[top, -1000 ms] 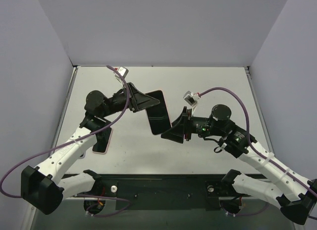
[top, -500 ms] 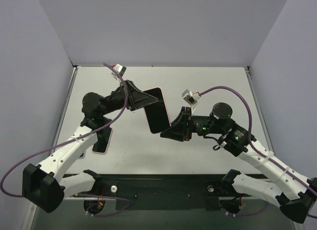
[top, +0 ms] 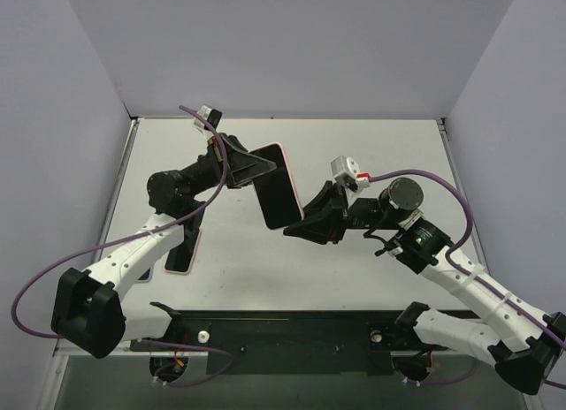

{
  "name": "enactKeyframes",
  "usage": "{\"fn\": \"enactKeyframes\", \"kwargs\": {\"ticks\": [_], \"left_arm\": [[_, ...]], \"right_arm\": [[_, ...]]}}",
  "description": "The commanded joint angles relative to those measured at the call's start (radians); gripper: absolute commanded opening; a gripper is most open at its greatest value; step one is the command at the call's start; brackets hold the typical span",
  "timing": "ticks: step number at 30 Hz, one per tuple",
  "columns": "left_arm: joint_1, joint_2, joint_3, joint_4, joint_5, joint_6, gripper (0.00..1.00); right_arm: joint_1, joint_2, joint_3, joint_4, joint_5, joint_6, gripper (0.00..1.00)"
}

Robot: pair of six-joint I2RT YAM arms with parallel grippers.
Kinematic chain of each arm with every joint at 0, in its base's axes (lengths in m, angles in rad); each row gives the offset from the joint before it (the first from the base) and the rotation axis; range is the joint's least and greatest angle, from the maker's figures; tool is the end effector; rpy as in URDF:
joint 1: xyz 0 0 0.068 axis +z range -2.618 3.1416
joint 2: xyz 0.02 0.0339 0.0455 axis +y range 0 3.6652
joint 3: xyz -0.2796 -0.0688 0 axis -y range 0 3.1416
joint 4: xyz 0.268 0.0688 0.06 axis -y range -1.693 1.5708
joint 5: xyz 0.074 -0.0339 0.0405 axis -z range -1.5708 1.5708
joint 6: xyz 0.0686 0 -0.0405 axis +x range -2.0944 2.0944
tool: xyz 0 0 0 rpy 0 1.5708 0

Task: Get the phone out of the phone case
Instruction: Remove the phone case from the phone.

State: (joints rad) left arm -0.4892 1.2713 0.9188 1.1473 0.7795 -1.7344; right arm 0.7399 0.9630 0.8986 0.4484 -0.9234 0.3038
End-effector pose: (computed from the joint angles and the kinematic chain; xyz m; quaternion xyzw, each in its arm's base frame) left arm 0.2384 -0.1815 0.4321 0.0816 0.4894 -0.8313 0.2505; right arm 0.1393 0.2013 0.4289 -0.4689 0.4089 0.5859 0.5193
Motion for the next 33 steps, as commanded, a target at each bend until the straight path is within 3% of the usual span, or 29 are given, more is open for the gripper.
{"fn": "enactKeyframes", "kwargs": {"ticks": [1,4,10,17,22,24,26,29,31,33], "left_arm": [[-0.025,-0.055,0.092,0.259,-0.048,-0.375,0.00],[-0.025,-0.075,0.104,0.224,-0.023,-0.366,0.00],[-0.028,-0.093,0.111,0.209,-0.007,-0.355,0.00],[-0.028,-0.092,0.098,0.247,-0.025,-0.376,0.00],[-0.028,-0.098,0.088,0.206,-0.020,-0.344,0.00],[-0.020,-0.110,0.071,0.138,-0.022,-0.286,0.00],[-0.012,-0.127,0.065,0.002,-0.014,-0.178,0.00],[0.008,-0.151,0.086,-0.313,-0.020,0.075,0.00],[0.024,-0.141,0.094,-0.432,-0.038,0.183,0.00],[0.047,-0.122,0.094,-0.496,-0.055,0.257,0.00]], "right_arm": [[-0.039,0.105,0.060,-0.118,0.005,-0.210,0.00],[-0.040,0.158,0.129,-0.255,-0.005,-0.349,0.00],[-0.068,0.229,0.155,-0.209,0.011,-0.338,0.00],[-0.131,0.290,0.123,-0.027,0.116,-0.125,0.00],[-0.140,0.277,0.085,-0.004,0.355,0.006,0.00],[-0.140,0.254,0.066,-0.010,0.360,0.053,0.00],[-0.134,0.220,0.056,-0.071,0.376,0.095,0.09],[-0.113,0.130,0.020,-0.190,0.431,0.100,0.38],[-0.111,0.076,0.000,-0.287,0.489,0.109,0.50],[-0.111,0.013,-0.001,-0.414,0.527,0.109,0.56]]}}
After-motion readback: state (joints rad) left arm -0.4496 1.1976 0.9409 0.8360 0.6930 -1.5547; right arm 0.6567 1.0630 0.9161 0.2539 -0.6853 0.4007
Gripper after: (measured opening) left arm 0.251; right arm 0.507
